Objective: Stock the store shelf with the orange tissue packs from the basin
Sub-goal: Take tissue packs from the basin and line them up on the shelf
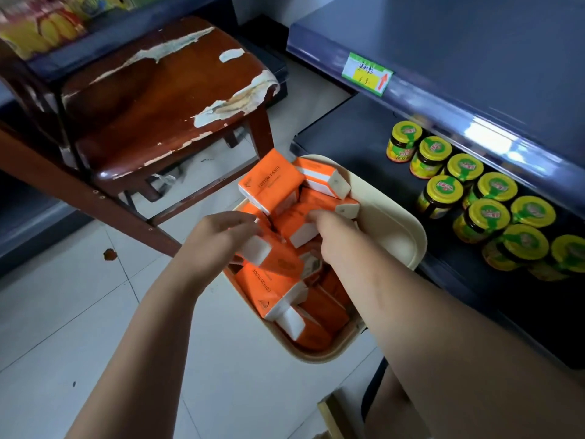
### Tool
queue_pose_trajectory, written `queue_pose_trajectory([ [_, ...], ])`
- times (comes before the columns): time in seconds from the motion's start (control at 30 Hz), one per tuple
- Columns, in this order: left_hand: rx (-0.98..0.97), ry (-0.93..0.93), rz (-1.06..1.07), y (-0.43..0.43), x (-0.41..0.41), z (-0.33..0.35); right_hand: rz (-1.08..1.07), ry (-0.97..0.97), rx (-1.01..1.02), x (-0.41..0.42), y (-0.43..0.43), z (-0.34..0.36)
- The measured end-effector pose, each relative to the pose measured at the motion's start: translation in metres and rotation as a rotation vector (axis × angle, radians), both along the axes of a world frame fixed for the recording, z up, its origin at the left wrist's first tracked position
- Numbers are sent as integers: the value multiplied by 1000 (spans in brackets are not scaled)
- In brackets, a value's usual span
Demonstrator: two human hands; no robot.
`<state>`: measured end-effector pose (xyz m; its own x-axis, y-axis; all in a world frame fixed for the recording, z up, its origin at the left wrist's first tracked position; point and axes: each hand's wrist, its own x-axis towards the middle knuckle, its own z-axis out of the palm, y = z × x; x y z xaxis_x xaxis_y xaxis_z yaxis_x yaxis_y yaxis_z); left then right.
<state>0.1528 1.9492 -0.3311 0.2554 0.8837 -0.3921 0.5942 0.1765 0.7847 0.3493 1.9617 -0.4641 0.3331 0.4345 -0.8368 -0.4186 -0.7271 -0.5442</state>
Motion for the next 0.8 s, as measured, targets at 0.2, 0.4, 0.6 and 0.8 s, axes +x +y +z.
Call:
queue_pose_trajectory([
  [0.2,-17,-168,237,-2,4,2,61,56,119,1,-30,59],
  [0.4,-178,-496,341,0,-1,13,-107,241,256,23,-66,95],
  [0.6,-178,-629,310,-23,20,41,-102,128,453,46,-100,151],
  [0.8,-129,-736,143,-37,49,72,-33,-141,588,74,-134,199],
])
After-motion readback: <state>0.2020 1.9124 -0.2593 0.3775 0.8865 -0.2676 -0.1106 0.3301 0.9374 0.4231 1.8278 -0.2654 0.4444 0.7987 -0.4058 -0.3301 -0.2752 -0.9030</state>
